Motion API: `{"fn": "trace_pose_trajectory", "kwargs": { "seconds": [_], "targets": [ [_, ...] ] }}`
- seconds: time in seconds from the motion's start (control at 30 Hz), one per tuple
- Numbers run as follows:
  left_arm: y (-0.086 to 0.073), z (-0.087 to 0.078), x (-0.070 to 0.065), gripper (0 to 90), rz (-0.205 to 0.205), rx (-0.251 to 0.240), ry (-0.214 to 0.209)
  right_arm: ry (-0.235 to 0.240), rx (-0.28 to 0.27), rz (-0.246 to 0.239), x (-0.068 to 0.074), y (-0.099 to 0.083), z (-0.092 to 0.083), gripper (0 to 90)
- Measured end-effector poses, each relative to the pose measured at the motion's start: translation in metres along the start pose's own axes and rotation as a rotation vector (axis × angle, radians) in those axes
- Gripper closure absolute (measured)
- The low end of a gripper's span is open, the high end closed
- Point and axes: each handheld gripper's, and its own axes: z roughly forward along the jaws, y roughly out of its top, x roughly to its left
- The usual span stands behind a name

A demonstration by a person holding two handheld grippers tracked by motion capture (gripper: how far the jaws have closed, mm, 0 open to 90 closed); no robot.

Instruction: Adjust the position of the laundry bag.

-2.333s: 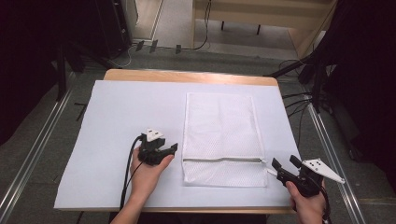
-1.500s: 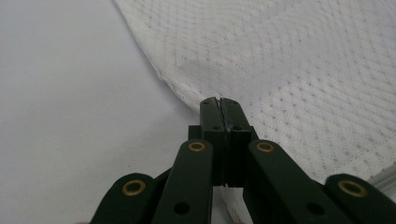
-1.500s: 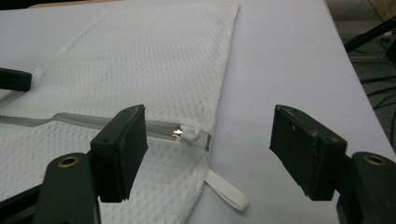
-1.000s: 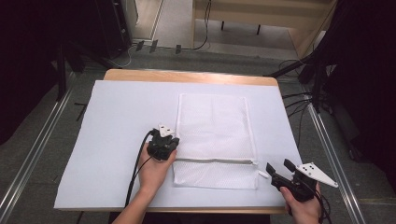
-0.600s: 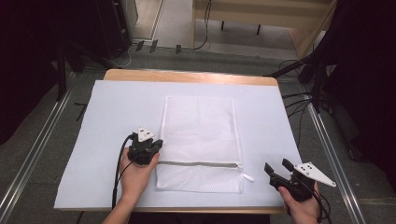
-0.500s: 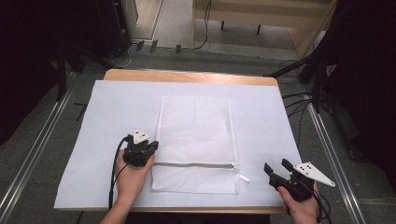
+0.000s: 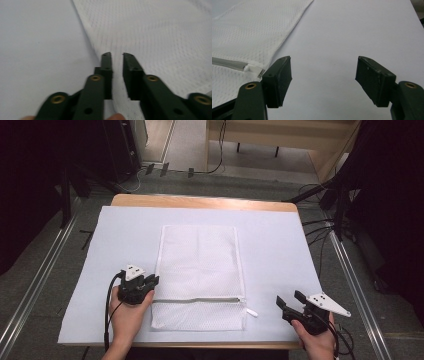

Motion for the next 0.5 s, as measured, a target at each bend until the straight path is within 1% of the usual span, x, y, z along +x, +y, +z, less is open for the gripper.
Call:
{"fn": "trace_pose_trajectory", "kwargs": {
  "seconds": [0.03, 0.07, 0.1, 0.13, 0.17, 0.2, 0.23, 0.27, 0.3, 0.33, 0.37, 0.4, 0.43, 0.47, 0.5],
  "targets": [
    [0.0, 0.0, 0.0, 67.5, 0.0, 0.0, 0.0, 0.0, 0.0, 0.0, 0.0, 0.0, 0.0, 30.2],
    [0.001, -0.003, 0.0, 60.7, -0.009, -0.032, -0.025, -0.005, 0.001, -0.018, 0.005, 0.001, -0.001, 33.5],
    [0.001, -0.003, 0.0, 58.7, -0.009, -0.032, -0.025, -0.005, 0.001, -0.018, 0.005, 0.001, -0.001, 33.5],
    [0.001, -0.008, -0.002, 57.3, -0.016, -0.066, -0.043, -0.032, 0.008, -0.036, 0.011, 0.001, -0.002, 39.7],
    [0.001, -0.008, -0.002, 56.0, -0.016, -0.066, -0.043, -0.032, 0.008, -0.036, 0.011, 0.001, -0.002, 39.7],
    [0.001, -0.011, -0.006, 54.9, -0.015, -0.086, -0.06, -0.034, 0.017, -0.044, 0.016, 0.001, -0.001, 39.8],
    [0.001, -0.011, -0.006, 54.0, -0.015, -0.086, -0.06, -0.033, 0.02, -0.043, 0.018, 0.001, 0.0, 39.8],
    [0.002, -0.013, -0.012, 52.8, -0.012, -0.098, -0.073, -0.039, 0.025, -0.048, 0.021, 0.001, 0.001, 39.8],
    [0.002, -0.013, -0.012, 52.2, -0.012, -0.098, -0.073, -0.039, 0.025, -0.048, 0.021, 0.001, 0.001, 39.8],
    [0.003, -0.014, -0.019, 51.2, 0.004, -0.105, -0.095, -0.034, 0.019, -0.062, 0.025, 0.0, 0.003, 40.3],
    [0.003, -0.014, -0.019, 50.2, 0.004, -0.105, -0.095, -0.034, 0.019, -0.062, 0.025, 0.0, 0.003, 40.3],
    [0.004, -0.014, -0.026, 49.4, 0.017, -0.106, -0.113, -0.031, -0.004, -0.064, 0.028, 0.001, 0.004, 50.7],
    [0.004, -0.014, -0.026, 48.9, 0.017, -0.106, -0.113, -0.031, -0.004, -0.064, 0.028, 0.001, 0.004, 50.7],
    [0.004, -0.014, -0.031, 48.5, 0.025, -0.107, -0.13, 0.001, -0.028, -0.035, 0.029, 0.002, 0.004, 54.7],
    [0.004, -0.013, -0.034, 48.5, 0.034, -0.108, -0.136, 0.018, -0.036, -0.023, 0.028, 0.003, 0.004, 55.4]
  ]
}}
